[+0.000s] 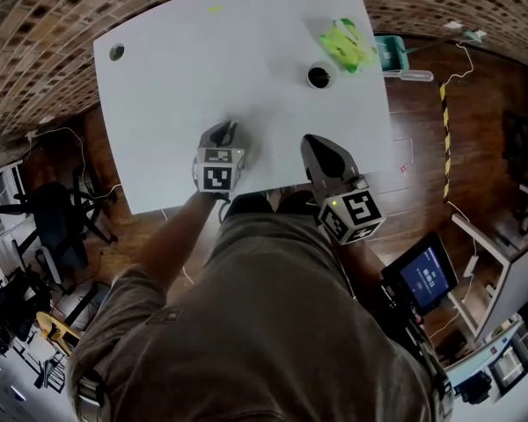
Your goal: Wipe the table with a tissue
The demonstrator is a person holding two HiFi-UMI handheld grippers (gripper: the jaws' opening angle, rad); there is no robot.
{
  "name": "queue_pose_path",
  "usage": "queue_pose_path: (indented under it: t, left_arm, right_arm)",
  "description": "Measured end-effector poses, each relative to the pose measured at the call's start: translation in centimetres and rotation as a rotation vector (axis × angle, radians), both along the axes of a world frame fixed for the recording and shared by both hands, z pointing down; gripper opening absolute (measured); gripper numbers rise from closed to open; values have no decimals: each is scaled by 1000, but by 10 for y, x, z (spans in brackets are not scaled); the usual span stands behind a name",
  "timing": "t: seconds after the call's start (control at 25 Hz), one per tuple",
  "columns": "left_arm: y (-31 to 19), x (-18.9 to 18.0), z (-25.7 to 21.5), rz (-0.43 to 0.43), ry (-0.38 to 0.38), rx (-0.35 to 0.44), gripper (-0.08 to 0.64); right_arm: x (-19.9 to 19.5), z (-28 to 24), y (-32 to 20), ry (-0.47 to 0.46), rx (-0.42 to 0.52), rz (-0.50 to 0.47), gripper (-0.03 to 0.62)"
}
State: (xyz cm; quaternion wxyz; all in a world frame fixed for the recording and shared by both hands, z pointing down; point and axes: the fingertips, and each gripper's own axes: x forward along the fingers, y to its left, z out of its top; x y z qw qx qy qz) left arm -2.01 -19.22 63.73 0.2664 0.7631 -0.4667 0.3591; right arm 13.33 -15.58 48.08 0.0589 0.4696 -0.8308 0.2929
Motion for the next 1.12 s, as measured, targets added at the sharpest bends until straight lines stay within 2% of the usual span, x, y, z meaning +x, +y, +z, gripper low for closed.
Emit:
queue_pose_path:
  t: [0.12,0.36,0.56,0.8,0.96,1.12]
  left_arm:
    - [6,1,-13,-8,32,8,40]
    - [13,-7,-32,-89,172,52,40]
    - [48,-2,-76,-195,265,127,40]
    - [79,-26,-110,-295,316,238,40]
    - [103,-41,-133,-307,342,323,40]
    - [131,-52,-151,-278,374,381,40]
  right_arm:
    - [-1,-7,4,-3,6,-3,12]
    - [-11,-5,4,-37,14,-45,12]
    - [-9,-7,29,-64,6,-125,12]
    - [-36,-2,51,-72,11,-218,12]
    - [-54,-10,74,-55,36,-243,12]
    - [-69,-19,102,-35,60,-226,12]
